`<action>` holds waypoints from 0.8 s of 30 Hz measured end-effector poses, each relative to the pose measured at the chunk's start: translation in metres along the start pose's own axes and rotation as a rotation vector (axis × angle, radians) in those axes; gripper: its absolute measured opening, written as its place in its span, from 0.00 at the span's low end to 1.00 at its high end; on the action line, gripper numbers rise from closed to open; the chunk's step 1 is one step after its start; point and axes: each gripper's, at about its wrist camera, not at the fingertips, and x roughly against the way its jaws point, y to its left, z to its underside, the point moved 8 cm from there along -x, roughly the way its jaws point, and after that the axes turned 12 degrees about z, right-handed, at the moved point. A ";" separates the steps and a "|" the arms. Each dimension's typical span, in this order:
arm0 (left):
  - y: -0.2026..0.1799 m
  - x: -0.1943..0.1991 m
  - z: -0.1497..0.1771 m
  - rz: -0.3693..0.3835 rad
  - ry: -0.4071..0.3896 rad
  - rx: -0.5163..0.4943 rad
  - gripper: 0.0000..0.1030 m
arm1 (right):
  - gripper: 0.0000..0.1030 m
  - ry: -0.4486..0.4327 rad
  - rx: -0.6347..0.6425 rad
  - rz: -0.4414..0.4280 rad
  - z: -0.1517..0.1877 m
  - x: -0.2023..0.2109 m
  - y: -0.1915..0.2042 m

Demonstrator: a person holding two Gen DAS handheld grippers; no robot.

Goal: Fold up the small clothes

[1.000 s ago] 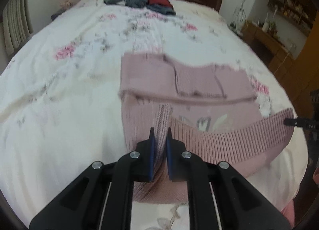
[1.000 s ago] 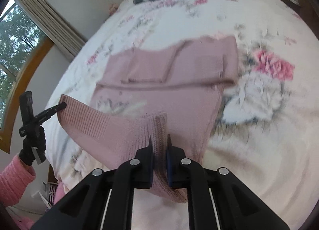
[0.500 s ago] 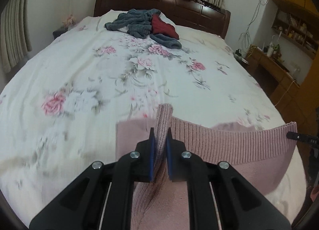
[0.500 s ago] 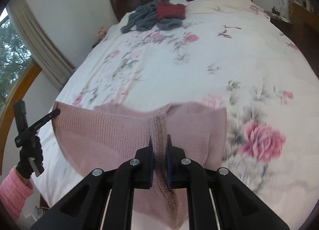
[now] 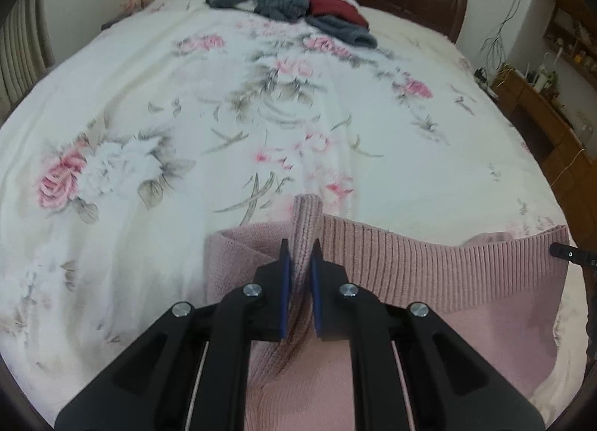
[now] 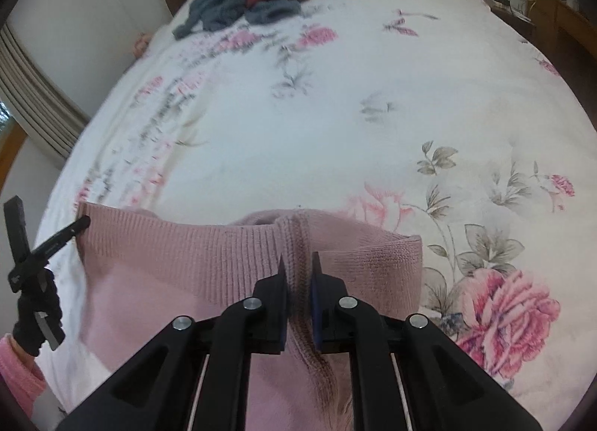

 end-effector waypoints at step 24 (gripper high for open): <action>0.024 0.027 0.029 -0.103 0.016 0.022 0.46 | 0.28 0.062 -0.087 -0.029 0.052 0.010 -0.035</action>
